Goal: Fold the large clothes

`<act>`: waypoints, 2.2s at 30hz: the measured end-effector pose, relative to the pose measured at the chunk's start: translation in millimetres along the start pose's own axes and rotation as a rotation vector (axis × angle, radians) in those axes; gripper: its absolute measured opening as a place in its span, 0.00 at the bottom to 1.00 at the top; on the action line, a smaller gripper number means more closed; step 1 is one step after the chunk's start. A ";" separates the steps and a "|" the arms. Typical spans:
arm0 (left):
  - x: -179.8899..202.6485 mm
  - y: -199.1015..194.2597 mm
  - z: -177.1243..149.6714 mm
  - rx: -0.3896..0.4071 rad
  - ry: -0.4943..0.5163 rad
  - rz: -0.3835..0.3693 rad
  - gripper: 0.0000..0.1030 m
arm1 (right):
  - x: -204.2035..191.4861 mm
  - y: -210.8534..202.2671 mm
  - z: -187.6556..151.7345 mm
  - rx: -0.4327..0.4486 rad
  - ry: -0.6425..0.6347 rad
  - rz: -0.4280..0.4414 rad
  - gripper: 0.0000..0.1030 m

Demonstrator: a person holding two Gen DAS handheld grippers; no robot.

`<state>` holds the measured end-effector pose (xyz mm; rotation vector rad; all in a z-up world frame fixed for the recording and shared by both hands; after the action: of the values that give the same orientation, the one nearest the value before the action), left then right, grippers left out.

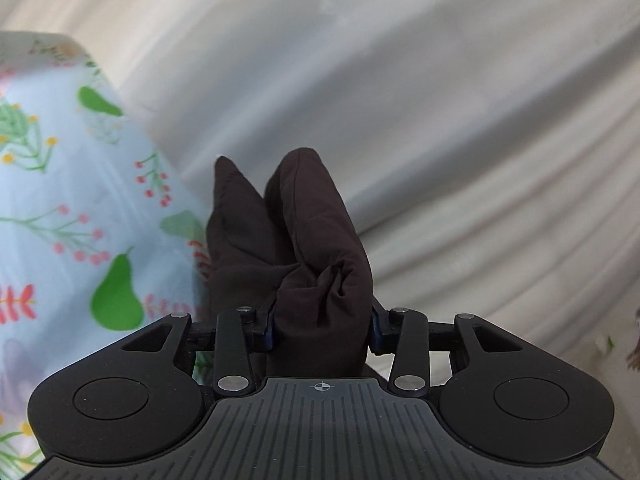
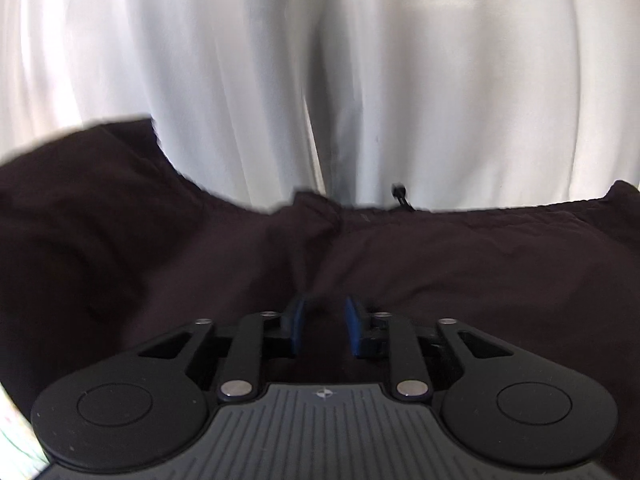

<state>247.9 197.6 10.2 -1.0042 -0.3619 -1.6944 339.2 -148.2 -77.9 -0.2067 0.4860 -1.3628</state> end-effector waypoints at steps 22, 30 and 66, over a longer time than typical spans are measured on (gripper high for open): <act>77.2 80.7 -85.8 -0.217 0.255 -0.195 0.39 | 59.1 35.0 -23.7 -0.157 0.349 0.258 0.00; 77.3 106.8 -127.8 -0.288 0.347 -0.201 0.38 | 123.7 -5.2 -5.3 -0.156 0.615 0.342 0.18; -57.2 131.3 -50.0 -0.262 -0.201 0.108 0.64 | 39.6 29.0 77.0 -0.289 0.085 0.285 0.19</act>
<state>347.3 151.7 -94.8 -1.3683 -0.2139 -1.5732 404.3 -191.0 -30.4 -0.3047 0.7551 -1.0223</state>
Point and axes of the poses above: each gripper's, at about its wrist camera, not at the fingertips, and y roughly the way its jaws point, x to its right, z to its top, the point moved 2 cm from there along y, roughly the way its jaws point, and after that the axes turned 4 degrees about x, right-handed, at the moved point
